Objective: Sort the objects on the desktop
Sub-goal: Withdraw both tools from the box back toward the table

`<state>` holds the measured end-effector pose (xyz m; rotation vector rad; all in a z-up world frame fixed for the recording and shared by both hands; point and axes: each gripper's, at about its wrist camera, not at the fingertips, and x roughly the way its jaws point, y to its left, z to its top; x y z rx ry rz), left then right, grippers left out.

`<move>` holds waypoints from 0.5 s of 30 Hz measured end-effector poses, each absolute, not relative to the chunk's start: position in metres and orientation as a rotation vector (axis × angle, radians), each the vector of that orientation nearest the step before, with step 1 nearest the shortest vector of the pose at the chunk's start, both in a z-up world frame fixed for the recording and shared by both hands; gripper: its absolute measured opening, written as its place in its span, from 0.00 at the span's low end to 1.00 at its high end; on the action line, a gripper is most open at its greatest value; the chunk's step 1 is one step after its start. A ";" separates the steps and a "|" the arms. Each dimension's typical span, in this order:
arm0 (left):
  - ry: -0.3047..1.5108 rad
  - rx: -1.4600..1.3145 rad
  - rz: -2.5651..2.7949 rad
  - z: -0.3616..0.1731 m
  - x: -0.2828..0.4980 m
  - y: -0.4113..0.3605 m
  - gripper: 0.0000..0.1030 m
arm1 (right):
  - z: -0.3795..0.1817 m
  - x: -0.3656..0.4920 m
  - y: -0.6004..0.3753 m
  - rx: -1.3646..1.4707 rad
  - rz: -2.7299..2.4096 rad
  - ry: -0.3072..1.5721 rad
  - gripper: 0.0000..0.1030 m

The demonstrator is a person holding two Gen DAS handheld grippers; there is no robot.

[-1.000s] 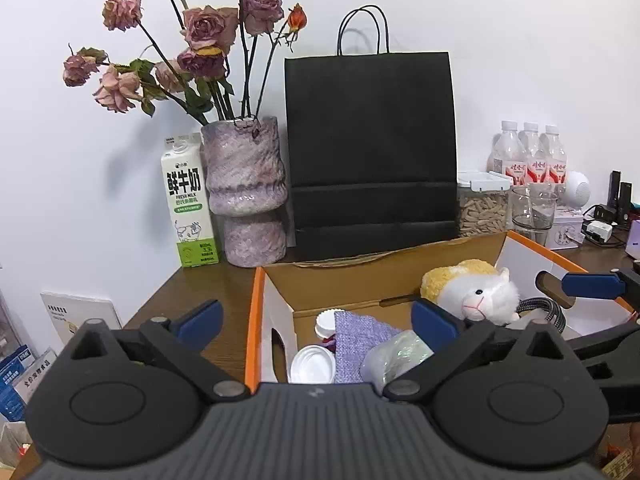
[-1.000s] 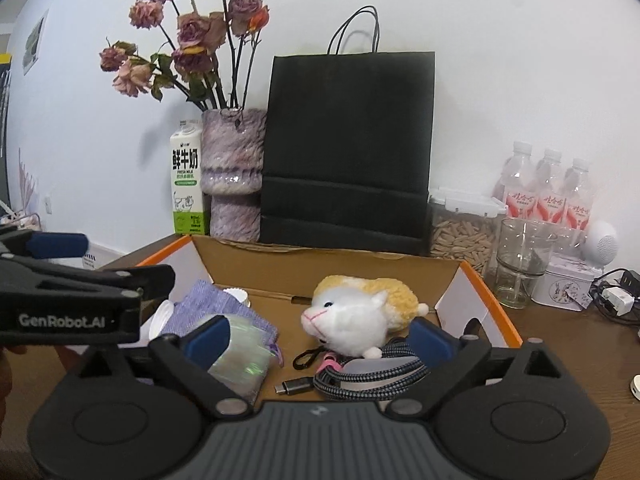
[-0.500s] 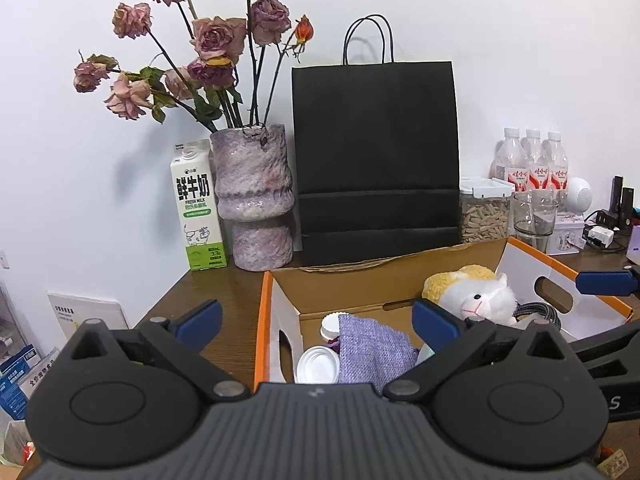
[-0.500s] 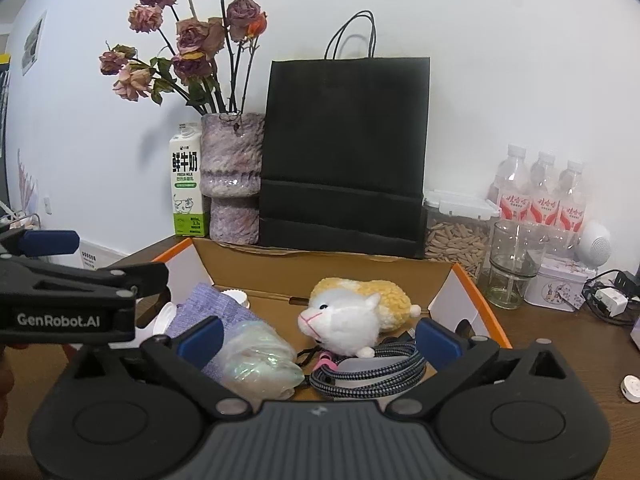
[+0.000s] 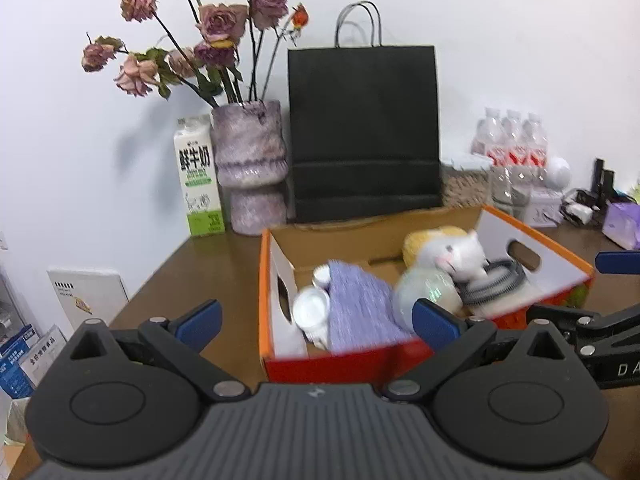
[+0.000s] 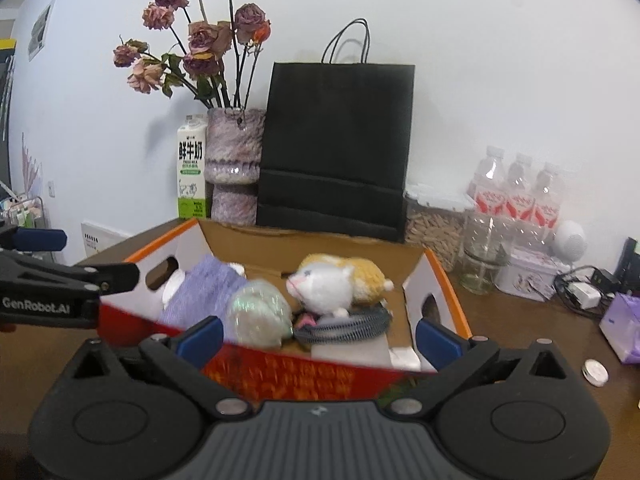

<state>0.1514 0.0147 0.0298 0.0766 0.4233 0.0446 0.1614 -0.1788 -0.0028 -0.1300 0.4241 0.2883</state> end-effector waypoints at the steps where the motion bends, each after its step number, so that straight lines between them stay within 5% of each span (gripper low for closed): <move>1: 0.437 0.079 0.039 0.028 0.148 0.013 1.00 | -0.004 0.157 -0.182 -0.130 0.289 0.433 1.00; 15: 0.631 0.057 0.009 -0.007 0.118 0.005 1.00 | -0.037 0.110 -0.201 -0.171 0.285 0.556 1.00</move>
